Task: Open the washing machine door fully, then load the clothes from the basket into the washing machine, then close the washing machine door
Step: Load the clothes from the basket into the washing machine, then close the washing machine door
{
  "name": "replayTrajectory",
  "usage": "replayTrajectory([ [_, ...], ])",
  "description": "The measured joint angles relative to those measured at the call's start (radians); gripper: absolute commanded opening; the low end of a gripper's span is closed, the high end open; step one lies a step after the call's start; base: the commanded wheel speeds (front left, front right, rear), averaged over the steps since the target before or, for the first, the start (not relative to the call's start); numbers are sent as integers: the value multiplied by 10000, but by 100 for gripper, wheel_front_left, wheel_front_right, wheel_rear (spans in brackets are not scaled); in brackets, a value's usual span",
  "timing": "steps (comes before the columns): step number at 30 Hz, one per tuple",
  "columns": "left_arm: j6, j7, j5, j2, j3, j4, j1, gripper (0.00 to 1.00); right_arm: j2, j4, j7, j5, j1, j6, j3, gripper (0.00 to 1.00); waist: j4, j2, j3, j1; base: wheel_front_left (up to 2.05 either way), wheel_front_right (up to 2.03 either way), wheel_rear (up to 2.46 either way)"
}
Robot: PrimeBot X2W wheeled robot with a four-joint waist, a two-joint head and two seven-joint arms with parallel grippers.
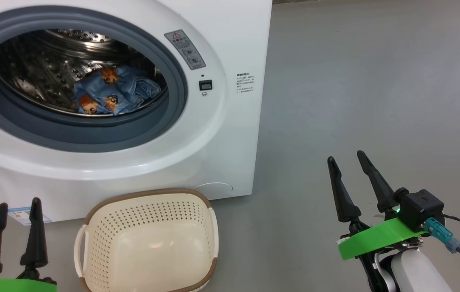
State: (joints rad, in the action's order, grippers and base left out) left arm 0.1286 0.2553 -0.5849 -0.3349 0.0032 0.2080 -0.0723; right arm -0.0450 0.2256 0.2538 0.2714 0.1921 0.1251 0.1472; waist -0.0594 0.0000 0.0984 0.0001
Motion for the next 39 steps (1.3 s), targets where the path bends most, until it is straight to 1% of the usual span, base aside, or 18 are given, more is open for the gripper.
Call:
replayTrajectory([
  [26,0,0,-25,-4,12,-4,-8,100,0,15,0,0,5,0,54,100,-15,0,25,0,-2,2,0],
  [32,0,0,-25,-2,17,-6,-10,100,0,33,0,0,9,0,54,100,-21,0,-4,-1,-78,78,0],
  [39,-2,0,-21,4,38,-58,-9,100,-2,84,0,0,19,0,54,100,-32,0,-65,-1,-147,147,0],
])
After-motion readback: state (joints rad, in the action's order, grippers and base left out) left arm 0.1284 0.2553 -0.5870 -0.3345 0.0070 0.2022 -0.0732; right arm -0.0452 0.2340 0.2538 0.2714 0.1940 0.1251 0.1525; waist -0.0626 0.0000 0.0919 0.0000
